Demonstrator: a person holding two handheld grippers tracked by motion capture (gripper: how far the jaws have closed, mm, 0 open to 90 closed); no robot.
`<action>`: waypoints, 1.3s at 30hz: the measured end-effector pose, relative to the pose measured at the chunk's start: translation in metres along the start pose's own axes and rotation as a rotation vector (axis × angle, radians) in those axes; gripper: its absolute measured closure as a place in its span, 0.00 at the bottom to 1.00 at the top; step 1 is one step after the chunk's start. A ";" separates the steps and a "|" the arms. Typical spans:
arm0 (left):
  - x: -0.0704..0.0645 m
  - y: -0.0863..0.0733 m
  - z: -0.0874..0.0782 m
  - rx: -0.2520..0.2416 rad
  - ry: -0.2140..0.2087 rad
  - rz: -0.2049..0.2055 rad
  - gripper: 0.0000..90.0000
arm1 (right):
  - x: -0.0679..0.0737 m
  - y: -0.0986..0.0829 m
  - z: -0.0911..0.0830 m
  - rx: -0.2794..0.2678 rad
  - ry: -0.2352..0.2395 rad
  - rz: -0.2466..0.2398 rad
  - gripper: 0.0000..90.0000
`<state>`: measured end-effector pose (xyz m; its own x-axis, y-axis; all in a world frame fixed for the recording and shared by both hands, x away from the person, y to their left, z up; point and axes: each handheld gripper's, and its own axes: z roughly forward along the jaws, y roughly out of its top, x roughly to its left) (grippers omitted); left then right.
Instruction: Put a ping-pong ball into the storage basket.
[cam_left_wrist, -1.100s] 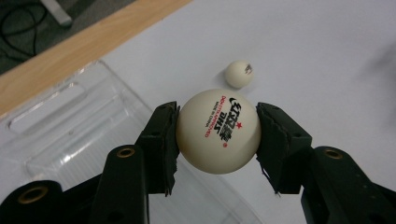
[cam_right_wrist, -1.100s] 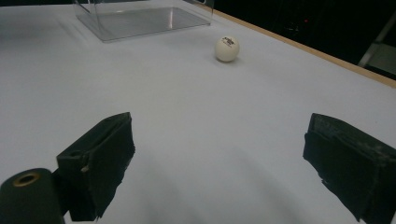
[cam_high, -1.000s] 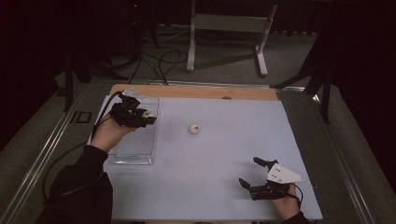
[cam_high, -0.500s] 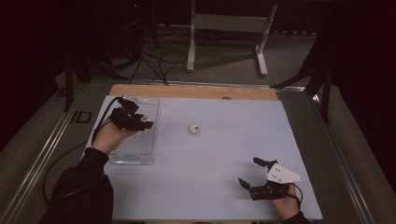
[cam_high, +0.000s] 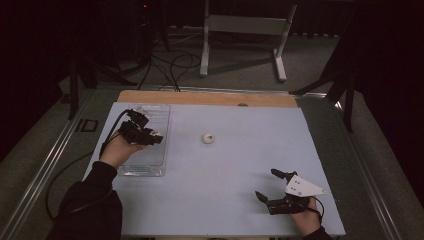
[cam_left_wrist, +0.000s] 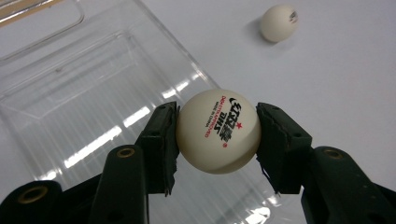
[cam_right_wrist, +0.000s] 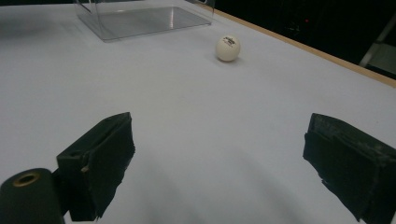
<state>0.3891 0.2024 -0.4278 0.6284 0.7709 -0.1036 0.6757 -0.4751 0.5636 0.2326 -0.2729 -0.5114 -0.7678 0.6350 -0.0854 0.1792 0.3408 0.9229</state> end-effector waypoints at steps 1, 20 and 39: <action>0.001 -0.001 0.002 -0.001 -0.005 -0.005 0.58 | 0.000 0.000 0.000 0.000 -0.002 -0.001 0.10; 0.007 -0.012 0.022 0.067 -0.014 -0.034 0.58 | 0.000 0.000 0.000 -0.001 -0.004 0.002 0.10; 0.008 -0.010 0.019 0.059 0.004 -0.062 0.35 | 0.000 0.000 0.000 0.005 -0.008 0.001 0.09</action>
<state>0.3949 0.2050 -0.4499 0.5834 0.8011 -0.1334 0.7348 -0.4507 0.5068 0.2329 -0.2732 -0.5115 -0.7625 0.6411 -0.0874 0.1833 0.3436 0.9211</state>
